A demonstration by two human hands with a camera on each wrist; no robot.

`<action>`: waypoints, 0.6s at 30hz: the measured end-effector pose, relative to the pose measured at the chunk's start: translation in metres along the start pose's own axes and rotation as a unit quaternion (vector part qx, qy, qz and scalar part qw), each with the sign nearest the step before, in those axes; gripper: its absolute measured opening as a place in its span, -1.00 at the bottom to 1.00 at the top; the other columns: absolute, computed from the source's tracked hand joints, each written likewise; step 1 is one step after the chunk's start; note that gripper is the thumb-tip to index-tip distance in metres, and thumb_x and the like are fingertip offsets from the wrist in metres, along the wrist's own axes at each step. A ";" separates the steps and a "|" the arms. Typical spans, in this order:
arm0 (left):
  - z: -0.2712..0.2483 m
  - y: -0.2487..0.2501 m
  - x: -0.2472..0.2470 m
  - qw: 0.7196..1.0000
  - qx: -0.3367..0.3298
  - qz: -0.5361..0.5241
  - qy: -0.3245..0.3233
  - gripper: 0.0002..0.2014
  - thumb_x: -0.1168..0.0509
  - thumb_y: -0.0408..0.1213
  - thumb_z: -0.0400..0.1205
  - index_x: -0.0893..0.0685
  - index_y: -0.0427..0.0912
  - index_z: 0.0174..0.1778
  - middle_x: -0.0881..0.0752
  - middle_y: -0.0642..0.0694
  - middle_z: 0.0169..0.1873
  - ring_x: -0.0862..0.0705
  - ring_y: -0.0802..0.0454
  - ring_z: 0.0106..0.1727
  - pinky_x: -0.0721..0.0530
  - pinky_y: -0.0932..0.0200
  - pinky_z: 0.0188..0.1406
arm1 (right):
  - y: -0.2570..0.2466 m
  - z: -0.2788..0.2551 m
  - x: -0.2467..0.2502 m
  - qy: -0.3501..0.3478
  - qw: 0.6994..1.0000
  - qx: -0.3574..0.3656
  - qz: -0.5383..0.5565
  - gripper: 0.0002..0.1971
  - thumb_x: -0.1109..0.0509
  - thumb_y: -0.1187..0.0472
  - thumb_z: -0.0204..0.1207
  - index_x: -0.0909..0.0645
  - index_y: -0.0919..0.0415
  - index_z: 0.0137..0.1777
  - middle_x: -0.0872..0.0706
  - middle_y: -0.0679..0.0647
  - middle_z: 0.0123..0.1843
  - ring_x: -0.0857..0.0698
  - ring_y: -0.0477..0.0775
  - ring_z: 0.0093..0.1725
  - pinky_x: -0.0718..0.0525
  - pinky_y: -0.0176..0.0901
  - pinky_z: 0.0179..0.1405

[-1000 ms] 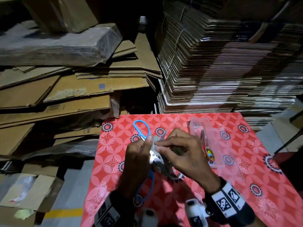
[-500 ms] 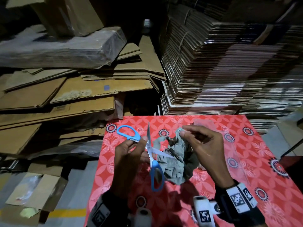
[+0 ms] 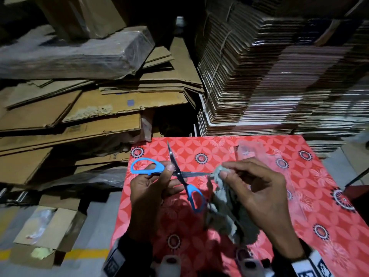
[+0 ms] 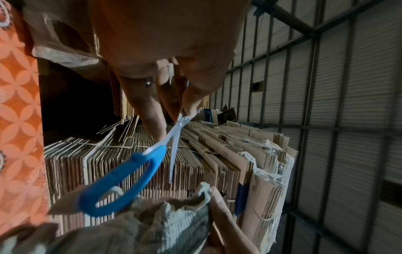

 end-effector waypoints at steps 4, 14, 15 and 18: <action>-0.005 0.003 -0.007 1.000 -0.004 -0.004 0.008 -0.82 -0.45 -0.30 0.59 -0.58 -0.29 -0.10 -0.45 -0.17 -0.39 -0.54 -0.02 -0.41 -0.69 0.10 -0.31 | -0.003 -0.009 -0.028 -0.020 0.999 0.020 -0.023 -0.82 -0.68 0.33 0.45 -0.89 0.03 -0.04 -0.82 -0.07 -0.14 -0.81 -0.02 -0.17 -0.74 -0.18 -0.15; -0.015 0.020 -0.015 0.997 -0.072 0.025 0.017 -0.82 -0.45 -0.39 0.53 -0.84 -0.08 -0.35 -0.78 -0.15 -0.37 -0.82 -0.05 -0.32 -0.83 0.11 -0.24 | -0.009 -0.010 -0.056 0.042 0.993 0.083 -0.078 -0.90 -0.65 0.33 0.51 -0.90 0.16 -0.03 -0.81 -0.08 -0.11 -0.80 -0.12 -0.18 -0.70 -0.23 -0.24; -0.015 0.021 -0.014 0.996 -0.082 0.021 0.019 -0.83 -0.44 -0.41 0.53 -0.83 -0.11 -0.35 -0.77 -0.15 -0.38 -0.81 -0.06 -0.33 -0.84 0.09 -0.23 | -0.006 -0.008 -0.057 0.038 0.993 0.079 -0.075 -0.91 -0.63 0.32 0.52 -0.90 0.14 -0.03 -0.80 -0.08 -0.11 -0.81 -0.08 -0.18 -0.73 -0.11 -0.25; -0.014 0.019 -0.015 0.995 -0.104 0.002 0.007 -0.81 -0.41 -0.56 0.60 -0.72 -0.27 -0.32 -0.70 -0.09 -0.41 -0.74 -0.01 -0.36 -0.80 0.05 -0.26 | 0.006 0.000 -0.051 0.024 0.995 0.048 -0.080 -0.90 -0.62 0.30 0.55 -0.89 0.07 -0.06 -0.78 -0.10 -0.13 -0.80 -0.05 -0.15 -0.71 0.03 -0.22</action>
Point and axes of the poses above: each hand's wrist, its own z-axis towards the middle knuckle, its own x-axis out of the back of the hand, y = z × x, the point moved 10 cm from there along z, towards the middle knuckle
